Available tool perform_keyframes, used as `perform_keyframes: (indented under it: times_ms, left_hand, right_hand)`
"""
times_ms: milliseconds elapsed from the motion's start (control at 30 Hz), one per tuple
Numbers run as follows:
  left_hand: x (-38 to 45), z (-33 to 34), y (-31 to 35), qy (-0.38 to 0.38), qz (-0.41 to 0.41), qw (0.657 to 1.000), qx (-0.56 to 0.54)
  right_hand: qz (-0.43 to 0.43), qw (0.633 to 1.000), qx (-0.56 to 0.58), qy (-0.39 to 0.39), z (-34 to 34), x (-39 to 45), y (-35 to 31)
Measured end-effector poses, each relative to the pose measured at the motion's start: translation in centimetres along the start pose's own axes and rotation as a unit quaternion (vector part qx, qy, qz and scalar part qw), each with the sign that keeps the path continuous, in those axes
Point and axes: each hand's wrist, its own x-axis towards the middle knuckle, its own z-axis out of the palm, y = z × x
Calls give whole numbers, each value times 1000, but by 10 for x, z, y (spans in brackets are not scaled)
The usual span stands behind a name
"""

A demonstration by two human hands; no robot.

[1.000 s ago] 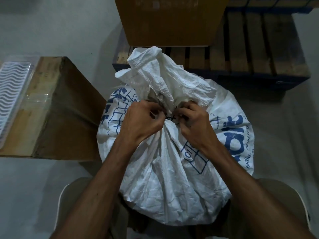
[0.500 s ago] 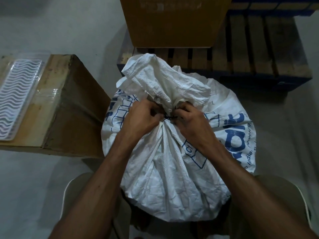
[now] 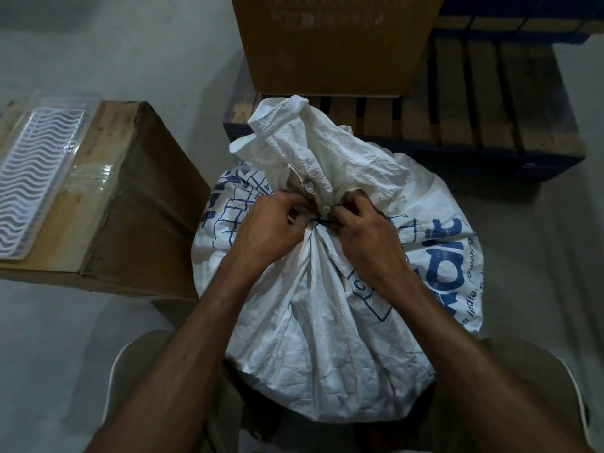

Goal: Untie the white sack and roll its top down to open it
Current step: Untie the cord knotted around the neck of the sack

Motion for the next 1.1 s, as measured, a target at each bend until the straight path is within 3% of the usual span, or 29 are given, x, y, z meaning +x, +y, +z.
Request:
perform_keyframes:
  times_ms: [167, 267, 433, 600, 1100]
  left_hand:
    - [2, -1, 0, -33, 22, 999, -4]
    - [2, 1, 0, -85, 45, 995, 22]
    - [5, 8, -1, -85, 61, 994, 26]
    - [11, 7, -1, -88, 60, 994, 23]
    - [12, 11, -2, -92, 113, 989, 9]
  right_hand:
    - [23, 997, 74, -5, 2, 1, 6]
    - [16, 999, 50, -14, 4, 1, 5]
    - [5, 999, 9, -42, 8, 2, 3]
    - [-57, 992, 78, -83, 9, 9, 19]
    - [-43, 998, 35, 35, 20, 2, 12]
